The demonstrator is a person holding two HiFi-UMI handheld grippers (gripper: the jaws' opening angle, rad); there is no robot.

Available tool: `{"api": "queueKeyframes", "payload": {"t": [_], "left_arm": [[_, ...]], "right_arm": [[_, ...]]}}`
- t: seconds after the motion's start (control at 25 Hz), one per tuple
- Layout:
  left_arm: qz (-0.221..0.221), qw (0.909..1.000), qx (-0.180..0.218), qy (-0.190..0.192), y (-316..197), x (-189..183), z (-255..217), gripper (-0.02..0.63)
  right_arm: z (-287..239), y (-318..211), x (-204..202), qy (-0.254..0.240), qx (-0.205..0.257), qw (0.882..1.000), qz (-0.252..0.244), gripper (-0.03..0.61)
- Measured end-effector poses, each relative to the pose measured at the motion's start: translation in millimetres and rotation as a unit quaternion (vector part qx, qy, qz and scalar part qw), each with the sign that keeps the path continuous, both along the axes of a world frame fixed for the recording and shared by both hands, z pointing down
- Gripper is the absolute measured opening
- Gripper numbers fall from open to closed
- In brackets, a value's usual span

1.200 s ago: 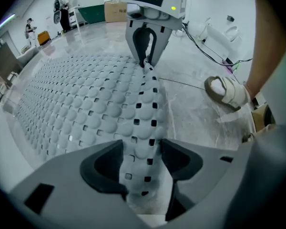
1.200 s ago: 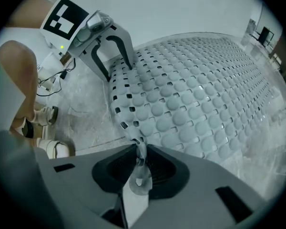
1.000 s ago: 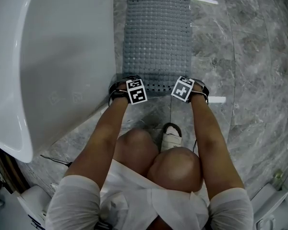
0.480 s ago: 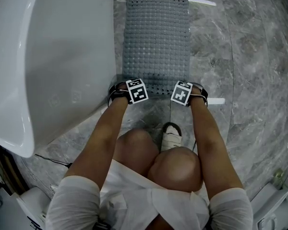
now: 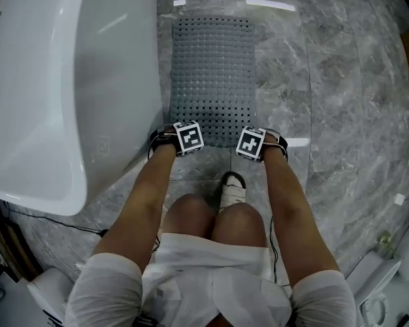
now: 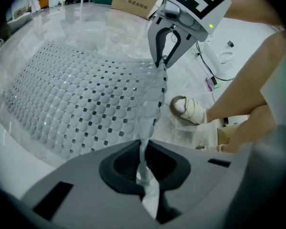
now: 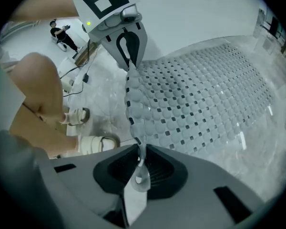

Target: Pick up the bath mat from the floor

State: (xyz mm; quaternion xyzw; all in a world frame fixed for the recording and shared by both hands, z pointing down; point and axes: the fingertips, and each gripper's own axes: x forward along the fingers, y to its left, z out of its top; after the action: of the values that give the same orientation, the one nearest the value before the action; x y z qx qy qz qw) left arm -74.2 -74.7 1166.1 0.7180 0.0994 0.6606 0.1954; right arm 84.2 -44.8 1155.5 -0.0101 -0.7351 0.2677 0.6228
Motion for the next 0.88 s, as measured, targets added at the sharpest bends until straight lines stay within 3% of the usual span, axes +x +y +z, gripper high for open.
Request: {"api": "queueKeyframes", "payload": {"t": [0.4,0.88], "left_arm": [[0.006,0.9987,-0.050,0.001,5,19,-153,0.034],[-0.001,0.9973,-0.073,0.000,17,49,-326,0.034]], "right_arm": [[-153,0,15,-0.009,-0.037,0.999,0.033,0.063],[-322,15,44,-0.018,-0.068,0.997,0.043,0.061]]}}
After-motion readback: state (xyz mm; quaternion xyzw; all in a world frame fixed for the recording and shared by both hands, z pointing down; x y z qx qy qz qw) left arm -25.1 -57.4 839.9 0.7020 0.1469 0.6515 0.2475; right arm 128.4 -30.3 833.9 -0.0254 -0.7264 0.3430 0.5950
